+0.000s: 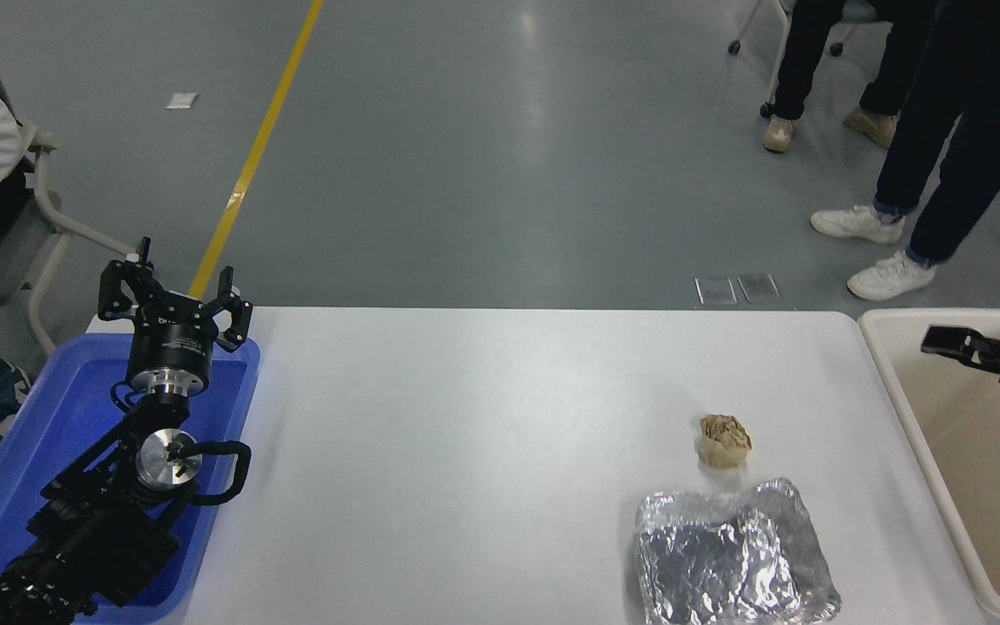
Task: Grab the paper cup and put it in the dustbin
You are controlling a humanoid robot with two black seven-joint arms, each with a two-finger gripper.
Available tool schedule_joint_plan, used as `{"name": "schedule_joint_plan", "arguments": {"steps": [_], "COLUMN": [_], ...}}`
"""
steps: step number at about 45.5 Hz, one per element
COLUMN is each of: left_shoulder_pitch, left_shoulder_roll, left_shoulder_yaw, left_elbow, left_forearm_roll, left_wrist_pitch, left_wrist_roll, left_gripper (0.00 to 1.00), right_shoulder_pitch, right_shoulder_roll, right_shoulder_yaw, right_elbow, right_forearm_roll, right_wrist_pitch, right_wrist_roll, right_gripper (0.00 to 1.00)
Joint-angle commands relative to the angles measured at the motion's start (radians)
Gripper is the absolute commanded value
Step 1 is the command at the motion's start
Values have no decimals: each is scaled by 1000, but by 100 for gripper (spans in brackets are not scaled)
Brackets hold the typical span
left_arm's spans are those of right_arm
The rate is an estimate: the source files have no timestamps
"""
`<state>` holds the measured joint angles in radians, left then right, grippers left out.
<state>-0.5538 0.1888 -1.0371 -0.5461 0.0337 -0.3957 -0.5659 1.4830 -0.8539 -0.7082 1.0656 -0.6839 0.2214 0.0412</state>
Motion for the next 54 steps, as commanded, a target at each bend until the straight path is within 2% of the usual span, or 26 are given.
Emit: {"name": "schedule_joint_plan", "arguments": {"steps": [1, 9, 19, 27, 54], "left_shoulder_pitch": [0, 0, 2, 2, 2], "left_shoulder_roll": [0, 0, 0, 0, 0], "left_shoulder_yaw": [0, 0, 0, 0, -1], "left_elbow": [0, 0, 0, 0, 0], "left_forearm_roll": [0, 0, -1, -1, -1], "left_wrist_pitch": [0, 0, 0, 0, 0], "left_wrist_roll": [1, 1, 0, 0, 0], "left_gripper": [99, 99, 99, 99, 99], "right_shoulder_pitch": [469, 742, 931, 996, 1037], "right_shoulder_roll": [22, 127, 341, 479, 493], "right_shoulder_yaw": [-342, -462, -484, -482, -499], "right_elbow": [318, 510, 577, 594, 642], "right_forearm_roll": [11, 61, 357, 532, 550], "right_wrist_pitch": [84, 234, 464, 536, 564], "right_wrist_roll": [0, 2, 2, 2, 0], "right_gripper": [100, 100, 100, 100, 100]}}
